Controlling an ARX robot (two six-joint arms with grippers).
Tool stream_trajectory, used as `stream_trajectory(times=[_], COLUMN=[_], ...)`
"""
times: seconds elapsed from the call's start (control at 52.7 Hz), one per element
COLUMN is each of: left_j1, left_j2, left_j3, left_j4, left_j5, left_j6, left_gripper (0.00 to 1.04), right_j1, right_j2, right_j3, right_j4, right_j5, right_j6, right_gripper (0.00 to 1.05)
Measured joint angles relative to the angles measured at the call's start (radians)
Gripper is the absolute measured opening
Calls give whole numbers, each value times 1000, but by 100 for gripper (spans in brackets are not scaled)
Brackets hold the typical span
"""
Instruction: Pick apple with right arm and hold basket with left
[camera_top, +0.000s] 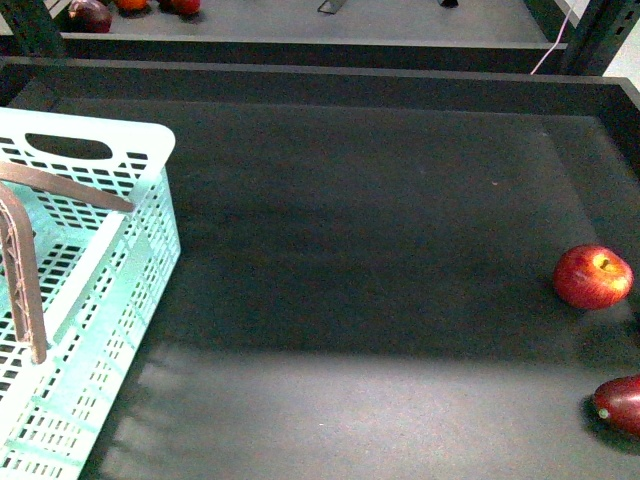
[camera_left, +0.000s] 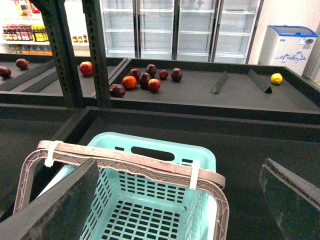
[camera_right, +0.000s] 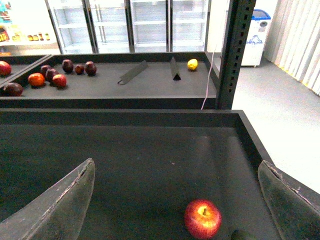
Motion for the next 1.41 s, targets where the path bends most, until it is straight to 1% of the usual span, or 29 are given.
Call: stream_trajectory(times=[0.627, 0.646, 0.665, 0.684, 0.722, 0.741, 0.759, 0.797, 0.873, 0.968, 0.987, 1.063, 1.139, 1.405], left_j1=[0, 6, 19, 42, 75, 88, 107, 135, 188, 251, 260, 292, 308, 311], left_j2=[0, 11, 32, 87, 200, 240, 294, 380, 591, 918, 966, 1162, 1280, 1521], left_j3=[0, 6, 28, 67, 124, 135, 150, 175, 248, 353, 371, 451, 499, 626], left_j4=[0, -22, -80, -175, -278, -285, -275, -224, -49, 184, 203, 221, 220, 247], left_j5=[1, 24, 75, 139, 221, 240, 269, 312, 373, 385, 383, 345, 330, 314], left_j6=[-1, -24, -52, -126, -240, -274, -341, -412, -524, -644, -663, -741, -789, -877], left_gripper=[98, 98, 98, 98, 98, 98, 98, 98, 98, 98, 98, 98, 98, 98], right_j1=[0, 0, 0, 0, 0, 0, 0, 0, 0, 0, 0, 0, 0, 0], right_j2=[0, 0, 0, 0, 0, 0, 0, 0, 0, 0, 0, -1, -1, -1], right_j3=[0, 0, 0, 0, 0, 0, 0, 0, 0, 0, 0, 0, 0, 0], right_j4=[0, 0, 0, 0, 0, 0, 0, 0, 0, 0, 0, 0, 0, 0], right_j5=[0, 0, 0, 1, -2, -1, -1, -1, -1, 0, -1, 0, 0, 0], right_j6=[0, 0, 0, 0, 0, 0, 0, 0, 0, 0, 0, 0, 0, 0], right_gripper=[96, 96, 96, 96, 96, 96, 96, 96, 96, 96, 96, 96, 96, 96])
